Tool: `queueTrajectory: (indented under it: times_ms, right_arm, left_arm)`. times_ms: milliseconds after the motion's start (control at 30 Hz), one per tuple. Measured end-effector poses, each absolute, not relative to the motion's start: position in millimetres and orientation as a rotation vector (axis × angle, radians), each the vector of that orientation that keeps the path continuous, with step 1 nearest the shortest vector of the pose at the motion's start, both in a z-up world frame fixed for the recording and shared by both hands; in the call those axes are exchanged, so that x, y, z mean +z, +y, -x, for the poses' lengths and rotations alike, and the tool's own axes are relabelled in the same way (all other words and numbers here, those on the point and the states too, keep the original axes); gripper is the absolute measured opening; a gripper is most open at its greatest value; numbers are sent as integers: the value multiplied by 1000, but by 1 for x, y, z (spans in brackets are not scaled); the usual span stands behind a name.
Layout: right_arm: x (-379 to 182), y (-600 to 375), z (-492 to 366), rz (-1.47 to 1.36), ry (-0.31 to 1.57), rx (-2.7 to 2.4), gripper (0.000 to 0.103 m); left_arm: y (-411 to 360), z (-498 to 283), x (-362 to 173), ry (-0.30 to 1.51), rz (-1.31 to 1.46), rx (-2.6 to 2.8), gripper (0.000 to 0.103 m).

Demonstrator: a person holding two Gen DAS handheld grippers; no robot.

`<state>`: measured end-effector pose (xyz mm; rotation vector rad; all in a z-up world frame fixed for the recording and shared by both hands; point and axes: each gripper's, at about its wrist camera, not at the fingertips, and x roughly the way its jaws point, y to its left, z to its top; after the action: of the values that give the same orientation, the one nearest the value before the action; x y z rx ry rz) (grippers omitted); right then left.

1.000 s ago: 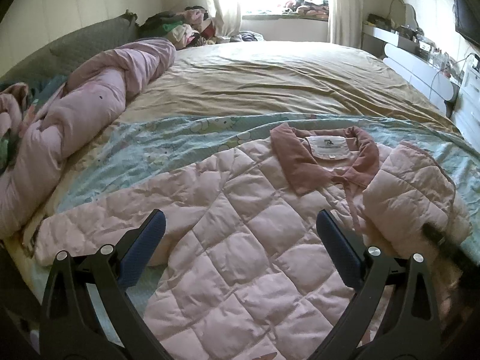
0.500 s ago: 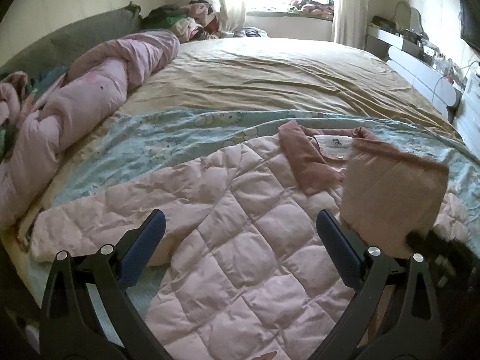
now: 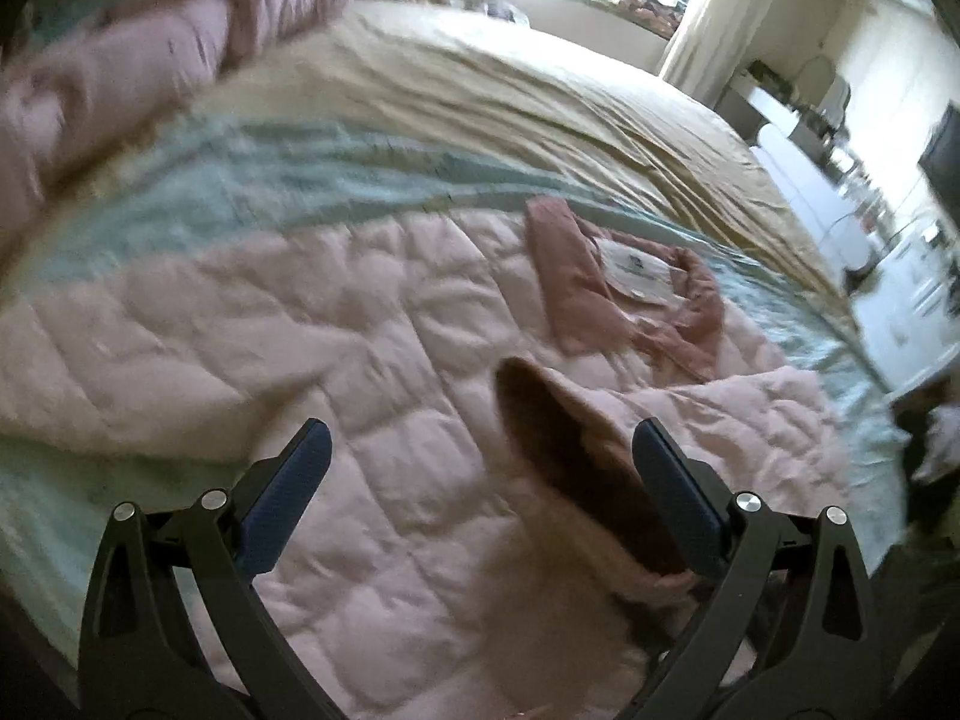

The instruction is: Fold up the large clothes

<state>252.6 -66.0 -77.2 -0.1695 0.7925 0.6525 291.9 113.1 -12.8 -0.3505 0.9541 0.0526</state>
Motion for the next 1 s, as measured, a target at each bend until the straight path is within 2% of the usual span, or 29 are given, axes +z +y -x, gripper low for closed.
queueTrajectory:
  times_ms: [100,167,433,500,567,600,667,700,733,800,1000]
  right_arm:
    - [-79,-64,-246,153,806,697,53]
    - [-76,-66,-240,136,803,720,56]
    - [-56,-117,-240,17,769,650,56]
    - [-52,-137,-239,-9,758,609,56]
    - [-50,-154,-239,-28,752,573,56]
    - [-50,-163,-239,-39,750,552,56]
    - [-48,-182,-240,-67,747,508,56]
    - [-48,-191,-240,-83,743,490,56]
    - [-47,-199,-240,-96,741,473,56]
    - [-45,-217,-241,-115,732,428,56]
    - [-37,-257,-246,-168,706,320,56]
  left_arm:
    - [112,-295,-27,989,412,3,94]
    - [111,-297,-38,1015,459,-36,94]
    - [95,-305,-87,1155,523,-95,94]
    - [87,-306,-95,1158,547,-139,91]
    - [80,-305,-96,1144,521,-126,67]
    - [77,-305,-94,1139,495,-118,61]
    - [70,-305,-87,1108,463,-150,30]
    - [68,-304,-83,1095,443,-148,27]
    - [67,-304,-75,1075,415,-154,18]
    - [66,-306,-62,1041,388,-172,12]
    - [71,-314,2,864,256,-134,10]
